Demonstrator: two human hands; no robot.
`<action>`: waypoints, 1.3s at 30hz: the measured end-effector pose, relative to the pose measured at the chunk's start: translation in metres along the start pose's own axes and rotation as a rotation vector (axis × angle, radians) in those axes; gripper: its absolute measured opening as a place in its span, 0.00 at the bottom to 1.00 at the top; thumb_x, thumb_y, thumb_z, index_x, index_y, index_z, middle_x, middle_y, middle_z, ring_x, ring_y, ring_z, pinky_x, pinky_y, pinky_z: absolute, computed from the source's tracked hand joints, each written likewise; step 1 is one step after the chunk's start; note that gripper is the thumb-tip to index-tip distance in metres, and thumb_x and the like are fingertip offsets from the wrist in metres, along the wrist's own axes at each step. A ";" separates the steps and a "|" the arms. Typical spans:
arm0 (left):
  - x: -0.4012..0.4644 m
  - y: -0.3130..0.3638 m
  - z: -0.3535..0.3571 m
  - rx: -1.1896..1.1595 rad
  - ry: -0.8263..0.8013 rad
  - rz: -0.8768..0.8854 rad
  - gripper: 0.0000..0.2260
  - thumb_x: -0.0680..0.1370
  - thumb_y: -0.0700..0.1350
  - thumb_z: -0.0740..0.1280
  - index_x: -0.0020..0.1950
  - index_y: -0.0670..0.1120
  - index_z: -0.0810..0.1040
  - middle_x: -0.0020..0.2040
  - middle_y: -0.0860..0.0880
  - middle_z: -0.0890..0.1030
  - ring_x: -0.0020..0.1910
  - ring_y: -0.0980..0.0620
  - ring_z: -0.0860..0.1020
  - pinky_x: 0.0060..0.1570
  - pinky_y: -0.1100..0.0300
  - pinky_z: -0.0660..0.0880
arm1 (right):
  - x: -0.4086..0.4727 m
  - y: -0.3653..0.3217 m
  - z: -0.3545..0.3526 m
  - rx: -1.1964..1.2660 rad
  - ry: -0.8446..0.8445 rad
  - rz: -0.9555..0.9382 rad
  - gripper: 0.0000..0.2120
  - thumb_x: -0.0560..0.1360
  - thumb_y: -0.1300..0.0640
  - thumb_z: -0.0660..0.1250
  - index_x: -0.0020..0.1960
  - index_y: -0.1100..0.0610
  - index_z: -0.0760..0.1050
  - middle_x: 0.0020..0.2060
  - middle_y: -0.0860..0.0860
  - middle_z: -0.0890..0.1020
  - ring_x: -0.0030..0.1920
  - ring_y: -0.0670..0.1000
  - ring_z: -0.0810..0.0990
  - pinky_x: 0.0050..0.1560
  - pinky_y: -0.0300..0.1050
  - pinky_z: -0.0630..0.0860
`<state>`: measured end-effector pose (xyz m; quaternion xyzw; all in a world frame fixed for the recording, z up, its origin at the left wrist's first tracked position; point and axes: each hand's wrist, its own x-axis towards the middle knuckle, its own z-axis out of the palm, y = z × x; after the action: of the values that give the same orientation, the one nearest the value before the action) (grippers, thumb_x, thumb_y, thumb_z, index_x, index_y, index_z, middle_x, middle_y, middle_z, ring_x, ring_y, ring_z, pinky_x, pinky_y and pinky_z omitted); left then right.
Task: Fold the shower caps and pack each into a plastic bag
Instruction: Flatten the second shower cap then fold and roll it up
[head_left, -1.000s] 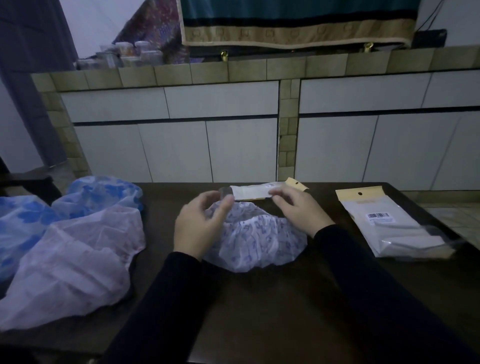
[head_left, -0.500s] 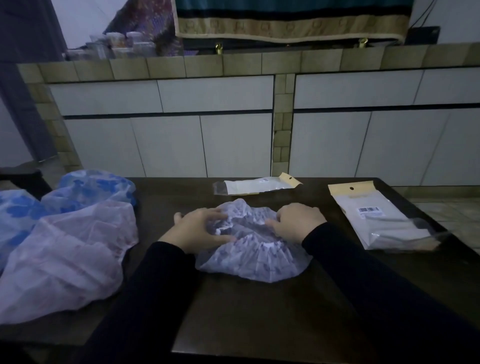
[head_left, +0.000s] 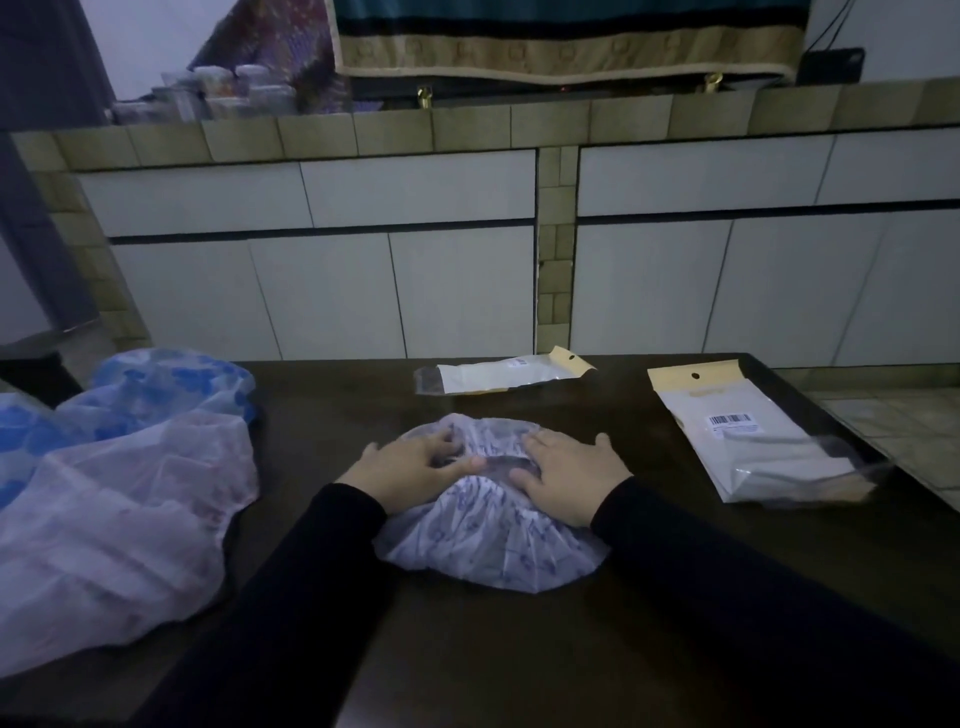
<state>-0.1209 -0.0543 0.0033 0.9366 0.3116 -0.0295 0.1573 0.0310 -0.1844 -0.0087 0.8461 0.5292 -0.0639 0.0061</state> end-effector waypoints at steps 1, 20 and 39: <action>0.000 -0.003 -0.001 0.044 -0.007 -0.017 0.31 0.76 0.70 0.48 0.74 0.57 0.65 0.77 0.59 0.58 0.74 0.53 0.62 0.73 0.40 0.48 | 0.002 -0.002 0.000 -0.033 -0.002 0.026 0.28 0.81 0.41 0.50 0.77 0.52 0.55 0.76 0.50 0.61 0.74 0.51 0.61 0.72 0.65 0.51; -0.006 -0.014 0.001 -0.450 0.430 0.201 0.14 0.76 0.56 0.68 0.60 0.54 0.81 0.56 0.60 0.81 0.52 0.68 0.77 0.51 0.71 0.74 | -0.008 -0.006 -0.015 -0.223 0.028 0.065 0.31 0.78 0.33 0.48 0.70 0.52 0.67 0.59 0.55 0.75 0.55 0.54 0.76 0.56 0.53 0.70; -0.007 -0.001 0.010 -0.270 0.134 0.097 0.29 0.72 0.68 0.64 0.69 0.57 0.72 0.64 0.60 0.75 0.62 0.60 0.73 0.65 0.58 0.69 | 0.003 0.004 -0.014 -0.208 0.131 -0.029 0.29 0.77 0.32 0.48 0.69 0.47 0.69 0.61 0.52 0.76 0.58 0.54 0.75 0.60 0.55 0.66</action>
<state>-0.1265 -0.0609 -0.0054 0.9208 0.2770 0.0830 0.2618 0.0375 -0.1825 0.0047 0.8355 0.5444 0.0465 0.0582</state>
